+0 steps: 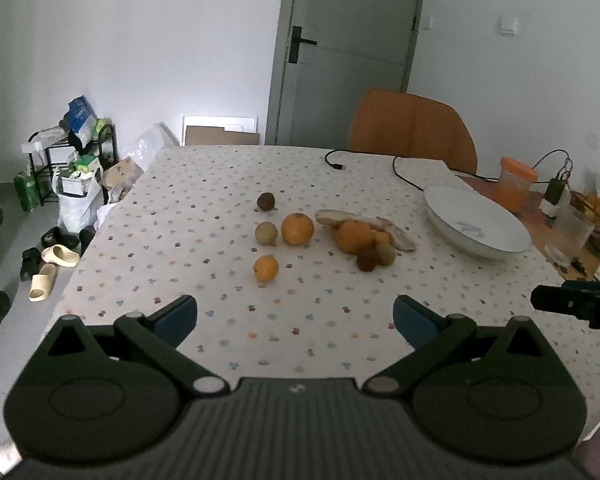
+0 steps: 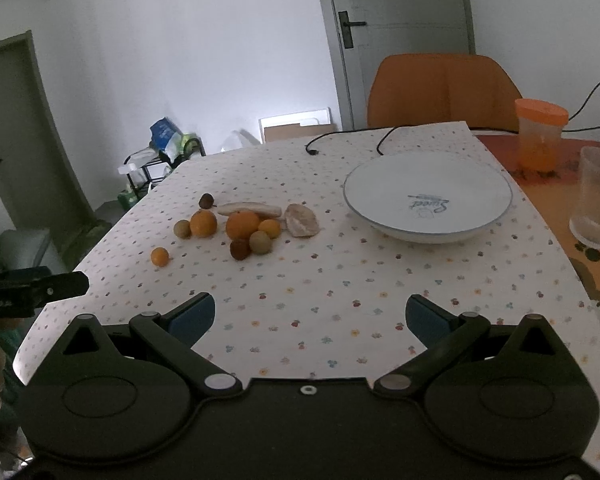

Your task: Organize fruits

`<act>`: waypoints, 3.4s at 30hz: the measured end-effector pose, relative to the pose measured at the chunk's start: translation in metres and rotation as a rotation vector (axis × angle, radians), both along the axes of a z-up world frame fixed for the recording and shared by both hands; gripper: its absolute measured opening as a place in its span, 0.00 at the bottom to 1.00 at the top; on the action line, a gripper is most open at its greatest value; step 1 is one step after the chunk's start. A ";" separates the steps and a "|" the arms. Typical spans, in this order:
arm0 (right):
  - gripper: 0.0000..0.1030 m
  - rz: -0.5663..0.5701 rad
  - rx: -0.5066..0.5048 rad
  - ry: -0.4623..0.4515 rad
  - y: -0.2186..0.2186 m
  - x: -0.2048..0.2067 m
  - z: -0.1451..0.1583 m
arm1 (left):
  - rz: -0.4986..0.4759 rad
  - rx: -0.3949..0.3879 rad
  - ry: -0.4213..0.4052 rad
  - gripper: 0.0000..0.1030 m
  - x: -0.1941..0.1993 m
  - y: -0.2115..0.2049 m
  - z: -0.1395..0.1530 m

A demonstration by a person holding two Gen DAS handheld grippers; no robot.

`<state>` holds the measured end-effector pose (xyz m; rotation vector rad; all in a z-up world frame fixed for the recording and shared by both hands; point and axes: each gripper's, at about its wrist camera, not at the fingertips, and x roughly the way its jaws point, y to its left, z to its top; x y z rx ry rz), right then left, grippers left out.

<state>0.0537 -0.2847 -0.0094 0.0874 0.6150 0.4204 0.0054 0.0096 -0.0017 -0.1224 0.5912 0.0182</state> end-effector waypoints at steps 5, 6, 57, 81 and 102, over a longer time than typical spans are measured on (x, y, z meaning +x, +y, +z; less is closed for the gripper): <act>1.00 0.001 -0.001 0.003 0.001 0.007 -0.004 | 0.012 -0.018 -0.003 1.00 0.007 0.008 -0.005; 1.00 -0.001 -0.004 0.001 0.001 0.008 -0.004 | 0.017 -0.015 -0.005 1.00 0.008 0.009 -0.006; 0.38 0.174 0.050 0.058 0.078 0.122 -0.043 | 0.051 -0.089 0.041 0.19 0.103 0.027 -0.054; 0.20 0.173 0.103 0.030 0.063 0.116 -0.030 | -0.020 -0.068 -0.068 0.19 0.099 -0.008 -0.017; 0.20 -0.023 0.156 -0.072 -0.020 0.092 -0.015 | -0.157 -0.042 -0.115 0.19 0.119 -0.074 0.006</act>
